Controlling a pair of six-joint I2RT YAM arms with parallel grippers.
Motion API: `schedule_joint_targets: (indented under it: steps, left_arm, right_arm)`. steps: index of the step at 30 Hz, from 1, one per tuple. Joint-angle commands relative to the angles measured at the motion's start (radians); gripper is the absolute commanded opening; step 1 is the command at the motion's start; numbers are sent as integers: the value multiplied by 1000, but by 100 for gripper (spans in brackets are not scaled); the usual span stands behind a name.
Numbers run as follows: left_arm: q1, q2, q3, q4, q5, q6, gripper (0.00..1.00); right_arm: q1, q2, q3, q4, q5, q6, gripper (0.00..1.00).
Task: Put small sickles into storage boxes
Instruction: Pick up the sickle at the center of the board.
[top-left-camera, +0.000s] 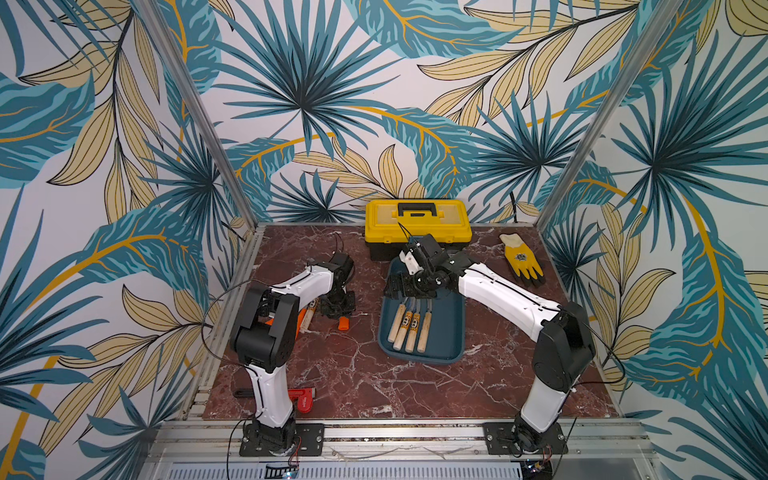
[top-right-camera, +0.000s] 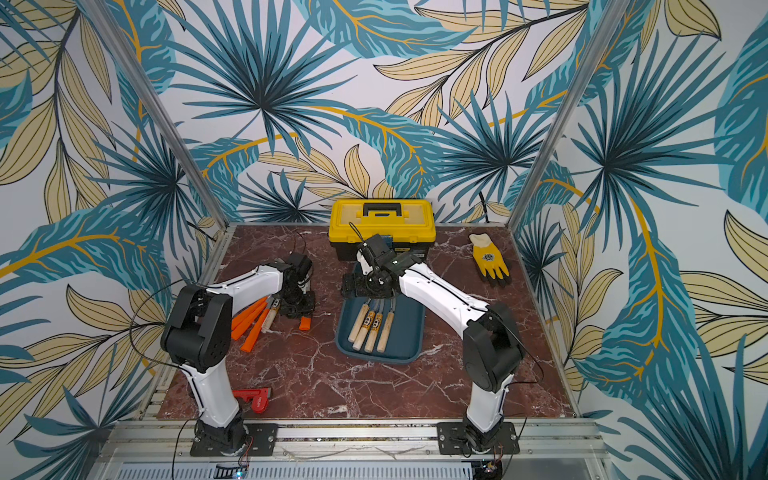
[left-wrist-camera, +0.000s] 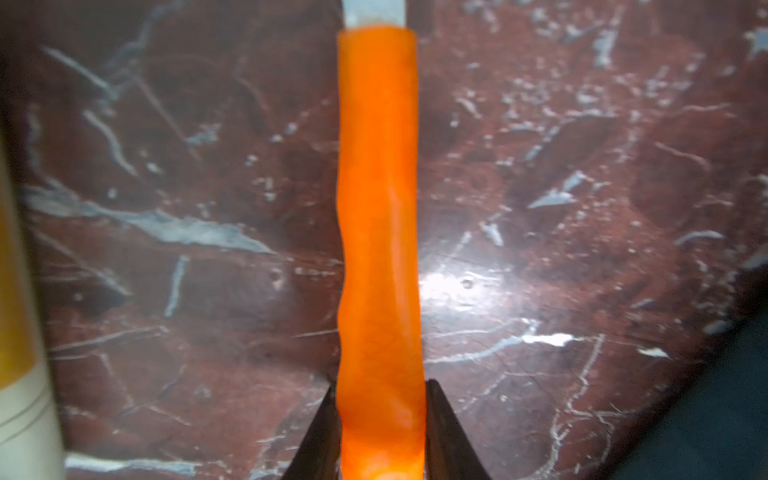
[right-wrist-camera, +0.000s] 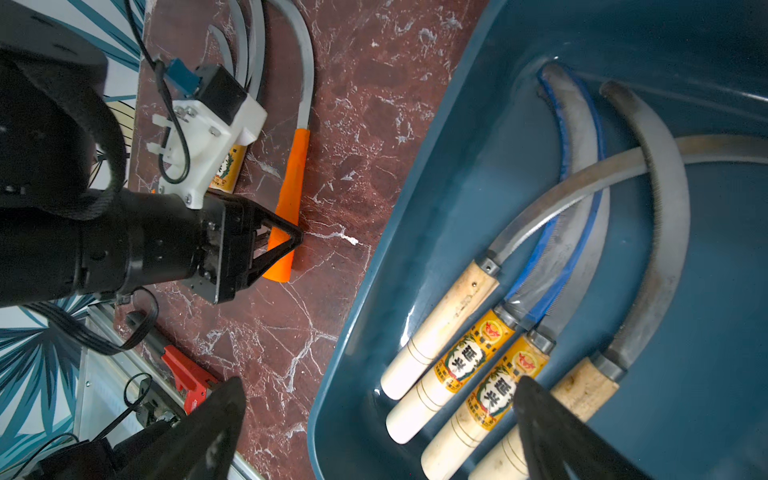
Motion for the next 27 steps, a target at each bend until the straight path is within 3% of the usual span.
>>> schedule_joint_targets:
  steps: [1, 27]
  left_arm:
    - [-16, -38, 27, 3, 19, 23, 1]
    - [-56, -146, -36, -13, -35, 4, 2]
  right_arm:
    - [4, -41, -27, -26, 26, 5, 99]
    - [3, -129, -107, -16, 61, 45, 99]
